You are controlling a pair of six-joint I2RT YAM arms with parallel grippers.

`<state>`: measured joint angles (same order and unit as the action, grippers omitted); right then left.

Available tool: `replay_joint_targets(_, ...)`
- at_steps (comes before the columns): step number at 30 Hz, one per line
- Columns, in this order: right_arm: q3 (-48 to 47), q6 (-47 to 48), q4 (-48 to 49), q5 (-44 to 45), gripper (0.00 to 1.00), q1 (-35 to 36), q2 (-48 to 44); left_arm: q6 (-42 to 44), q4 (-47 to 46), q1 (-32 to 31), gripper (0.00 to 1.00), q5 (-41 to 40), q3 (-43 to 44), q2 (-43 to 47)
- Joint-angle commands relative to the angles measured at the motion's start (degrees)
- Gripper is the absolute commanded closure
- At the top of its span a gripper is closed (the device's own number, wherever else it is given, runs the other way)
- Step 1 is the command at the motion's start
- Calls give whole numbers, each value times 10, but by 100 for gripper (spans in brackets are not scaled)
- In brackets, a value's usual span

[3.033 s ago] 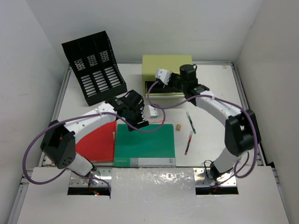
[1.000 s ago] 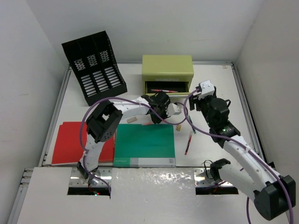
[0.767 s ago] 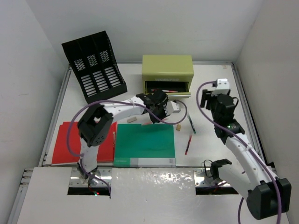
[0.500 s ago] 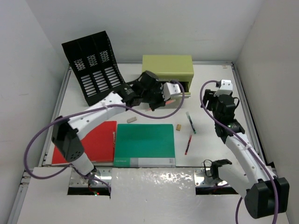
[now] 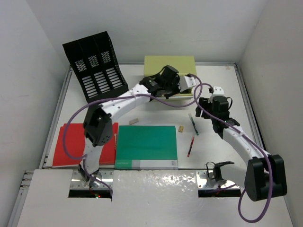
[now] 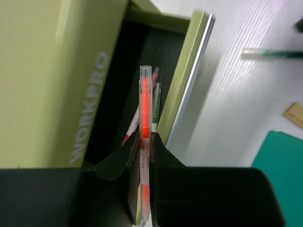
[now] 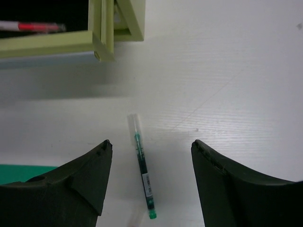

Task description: Organize the desk

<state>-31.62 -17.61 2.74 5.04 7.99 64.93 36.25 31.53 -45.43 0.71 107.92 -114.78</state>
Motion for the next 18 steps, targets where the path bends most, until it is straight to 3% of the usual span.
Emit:
replay_joint_targets(1,16,-23,38,-42,34,-3,23,34,-21,-1,100,-61,39,-12)
replay_joint_targets(8,15,-42,65,-68,37,-3,100,47,-60,9,100,-90,46,-49)
replay_joint_targets(11,2,-38,52,-69,42,-3,138,49,-58,9,92,-87,46,-58)
replay_joint_targets(13,5,-40,57,-77,42,-3,158,45,-67,9,100,-112,49,-66)
replay_joint_targets(18,9,-50,78,-79,43,-3,189,57,-67,15,100,-111,78,-87)
